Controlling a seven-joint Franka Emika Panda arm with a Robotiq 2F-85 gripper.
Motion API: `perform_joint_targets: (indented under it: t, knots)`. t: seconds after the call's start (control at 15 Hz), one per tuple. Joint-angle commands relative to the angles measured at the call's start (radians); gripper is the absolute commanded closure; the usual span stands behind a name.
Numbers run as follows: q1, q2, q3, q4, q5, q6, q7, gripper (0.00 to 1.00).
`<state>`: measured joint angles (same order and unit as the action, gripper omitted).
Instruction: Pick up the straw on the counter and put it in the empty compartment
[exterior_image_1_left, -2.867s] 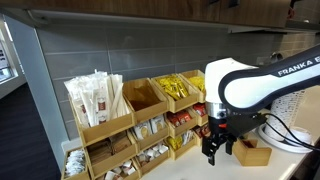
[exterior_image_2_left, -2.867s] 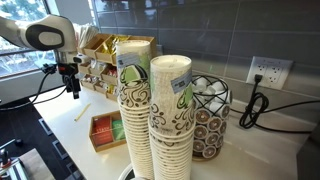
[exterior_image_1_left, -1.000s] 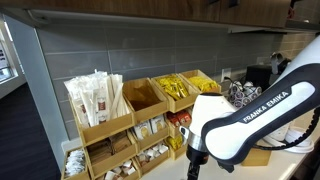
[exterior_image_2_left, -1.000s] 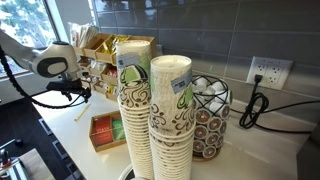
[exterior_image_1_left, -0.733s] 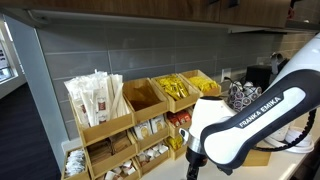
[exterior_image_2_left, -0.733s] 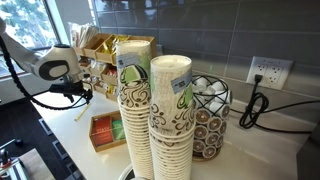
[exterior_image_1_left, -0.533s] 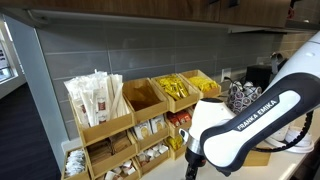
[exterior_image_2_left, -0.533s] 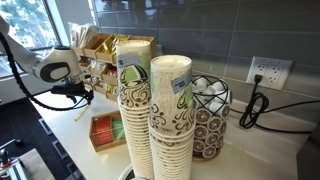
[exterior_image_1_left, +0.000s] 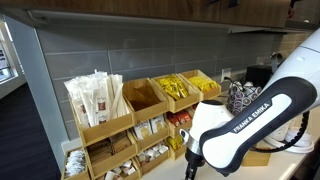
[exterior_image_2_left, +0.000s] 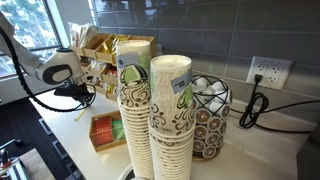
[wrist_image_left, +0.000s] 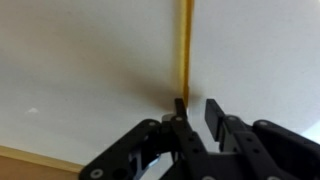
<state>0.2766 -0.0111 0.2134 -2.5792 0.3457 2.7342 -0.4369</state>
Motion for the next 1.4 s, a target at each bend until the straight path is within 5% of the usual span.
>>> perform_joint_targets:
  t: [0.0, 0.33, 0.8, 1.33]
  knots:
    - [-0.010, 0.004, 0.009, -0.018, 0.012, 0.028, -0.025, 1.00]
    - [-0.009, -0.035, 0.012, -0.033, 0.031, 0.034, -0.030, 0.99]
    - [0.061, -0.301, -0.021, -0.098, 0.043, 0.004, -0.055, 0.99]
    - [0.160, -0.459, -0.074, -0.077, -0.111, 0.281, -0.005, 0.99]
